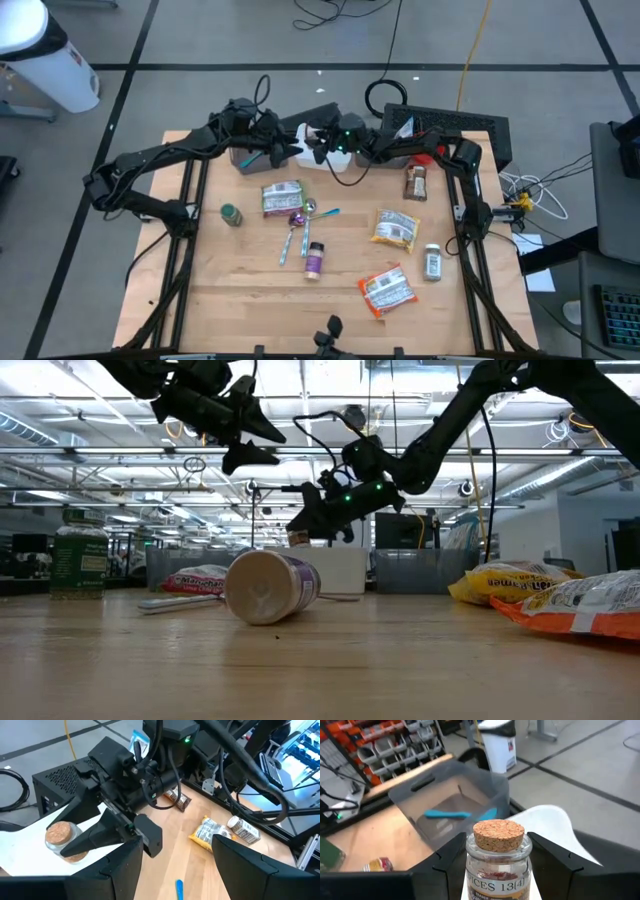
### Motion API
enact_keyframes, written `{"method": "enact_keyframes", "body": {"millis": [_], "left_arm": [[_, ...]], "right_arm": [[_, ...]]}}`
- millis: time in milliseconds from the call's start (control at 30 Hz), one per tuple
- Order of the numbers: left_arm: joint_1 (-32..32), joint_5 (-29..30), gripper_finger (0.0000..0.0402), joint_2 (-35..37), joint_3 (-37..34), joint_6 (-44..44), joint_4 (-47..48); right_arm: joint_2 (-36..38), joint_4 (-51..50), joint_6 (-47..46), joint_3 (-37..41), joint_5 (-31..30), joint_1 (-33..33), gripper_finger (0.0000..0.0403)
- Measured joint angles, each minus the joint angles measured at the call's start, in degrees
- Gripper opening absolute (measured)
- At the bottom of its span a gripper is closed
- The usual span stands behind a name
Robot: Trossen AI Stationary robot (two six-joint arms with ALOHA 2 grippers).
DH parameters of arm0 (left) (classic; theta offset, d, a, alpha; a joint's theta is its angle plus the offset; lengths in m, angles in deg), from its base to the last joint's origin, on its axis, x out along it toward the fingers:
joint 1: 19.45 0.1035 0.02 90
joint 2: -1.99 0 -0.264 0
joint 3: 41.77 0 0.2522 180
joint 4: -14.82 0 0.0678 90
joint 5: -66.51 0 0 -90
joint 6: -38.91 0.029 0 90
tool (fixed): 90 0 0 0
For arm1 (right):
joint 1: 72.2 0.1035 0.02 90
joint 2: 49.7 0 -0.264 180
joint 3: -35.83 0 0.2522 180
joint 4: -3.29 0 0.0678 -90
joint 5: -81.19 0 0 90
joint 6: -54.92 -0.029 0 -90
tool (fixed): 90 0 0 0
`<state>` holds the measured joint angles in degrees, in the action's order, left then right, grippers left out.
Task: Pick & Place Food Item
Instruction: Put the brown seasoning bottle into the white bin
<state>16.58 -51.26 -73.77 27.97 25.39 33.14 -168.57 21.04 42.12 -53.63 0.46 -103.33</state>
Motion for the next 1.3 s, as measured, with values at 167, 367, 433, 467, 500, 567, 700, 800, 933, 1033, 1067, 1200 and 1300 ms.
{"method": "enact_keyframes", "body": {"millis": [167, 367, 433, 467, 500, 567, 700, 800, 933, 1033, 1067, 1200, 1300], "left_arm": [[0.0, 0.0, 0.0244, 0.0, 0.0, -0.1, 0.4], [0.0, 0.0, 0.0244, 0.0, 0.0, -0.1, 0.4], [0.0, 0.0, 0.0244, 0.0, 0.0, -0.1, 0.4], [0.0, 0.1, 0.0244, 0.0, 0.0, 0.0, 0.4], [0.0, 0.3, 0.0244, 0.0, 0.0, 0.0, 0.4], [0.0, 0.6, 0.0244, 0.0, 0.0, 0.0, 0.4], [0.0, 0.9, 0.0244, 0.0, 0.0, 0.3, 0.4], [0.0, 0.9, 0.0244, 0.0, 0.0, 0.1, 0.4], [0.0, 0.9, 0.0244, 0.0, 0.0, 0.1, 0.4], [0.0, 0.9, 0.0244, 0.0, 0.0, 0.1, 0.6], [0.0, 1.0, 0.0244, 0.0, 0.0, 0.1, 0.9], [0.0, 1.0, 0.0244, 0.0, 0.0, -0.5, 4.0], [0.0, 1.0, 0.0244, 0.1, -1.3, -2.6, 4.3]], "right_arm": [[0.0, -1.1, 0.0, 0.0, -0.3, 0.5, 0.017], [0.0, -3.4, 1.9, 0.0, -3.5, 1.1, 0.017], [0.0, -4.1, 2.0, 0.0, -4.4, 1.1, 0.017], [0.0, -4.4, 2.1, 0.0, -4.7, 1.0, 0.017], [0.0, -4.5, 2.3, 0.0, -4.7, 1.0, 0.017], [0.0, -4.4, 3.2, 0.0, -4.8, 1.0, 0.017], [0.0, -5.1, 3.6, 0.0, -4.8, 0.6, 0.017], [1.0, -8.3, 5.5, 0.1, -5.0, 0.4, 0.017], [2.4, -11.7, 8.4, 0.1, -5.1, 0.3, 0.017], [3.7, -12.7, 9.7, 0.1, -5.0, 0.4, 0.017], [4.2, -12.6, 9.8, 0.1, -4.8, 0.4, 0.017], [8.0, -11.9, 10.5, 1.6, -4.8, 0.4, 0.017], [11.8, -10.6, 10.4, 4.1, -4.6, 0.4, 0.017]]}}
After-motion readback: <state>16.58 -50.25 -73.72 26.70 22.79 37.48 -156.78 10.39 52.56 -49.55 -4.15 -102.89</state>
